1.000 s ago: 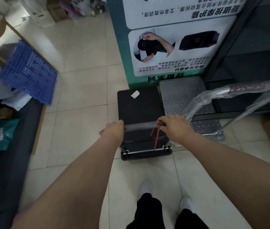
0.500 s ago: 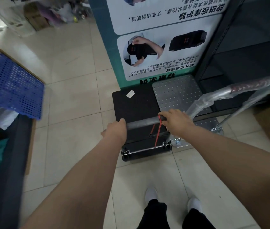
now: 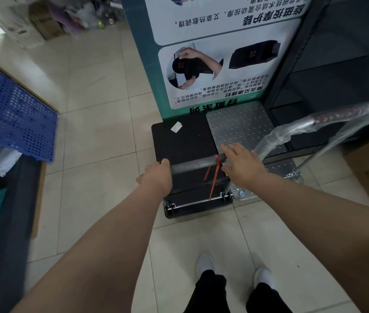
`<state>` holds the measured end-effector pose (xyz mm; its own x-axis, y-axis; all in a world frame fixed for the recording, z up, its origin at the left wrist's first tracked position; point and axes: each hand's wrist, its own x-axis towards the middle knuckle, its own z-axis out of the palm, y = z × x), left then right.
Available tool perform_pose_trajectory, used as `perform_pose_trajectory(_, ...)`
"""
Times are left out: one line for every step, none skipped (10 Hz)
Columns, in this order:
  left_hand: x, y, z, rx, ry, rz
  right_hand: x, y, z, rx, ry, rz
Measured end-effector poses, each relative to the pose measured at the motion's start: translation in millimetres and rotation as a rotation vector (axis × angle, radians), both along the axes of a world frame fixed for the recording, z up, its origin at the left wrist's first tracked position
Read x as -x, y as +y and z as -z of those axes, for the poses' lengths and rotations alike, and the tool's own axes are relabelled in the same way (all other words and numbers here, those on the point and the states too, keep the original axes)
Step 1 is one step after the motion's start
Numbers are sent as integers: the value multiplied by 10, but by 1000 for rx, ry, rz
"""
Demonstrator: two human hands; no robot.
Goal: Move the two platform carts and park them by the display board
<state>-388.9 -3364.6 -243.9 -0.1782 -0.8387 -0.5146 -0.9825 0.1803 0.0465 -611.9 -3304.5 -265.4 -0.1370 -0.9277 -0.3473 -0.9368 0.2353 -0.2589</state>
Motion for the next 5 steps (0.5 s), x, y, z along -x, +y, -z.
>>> perform_pose_trajectory(-38, 72, 2, 15, 80, 3, 25, 134, -30, -2, 20, 45)
perform_pose_trajectory(-15, 189, -66, 70, 111, 7, 88, 249, -113, -9, 40, 48)
perform_pose_trajectory(115, 327, -186, 121, 103, 17, 224, 381, -217, -21, 34, 14)
perform_pose_trajectory(336, 543, -294, 159, 76, 33, 407, 614, -363, -33, 21, -18)
perform_pose_trajectory(596, 789, -383, 105, 28, 77, 599, 877, -470, -86, 53, -91)
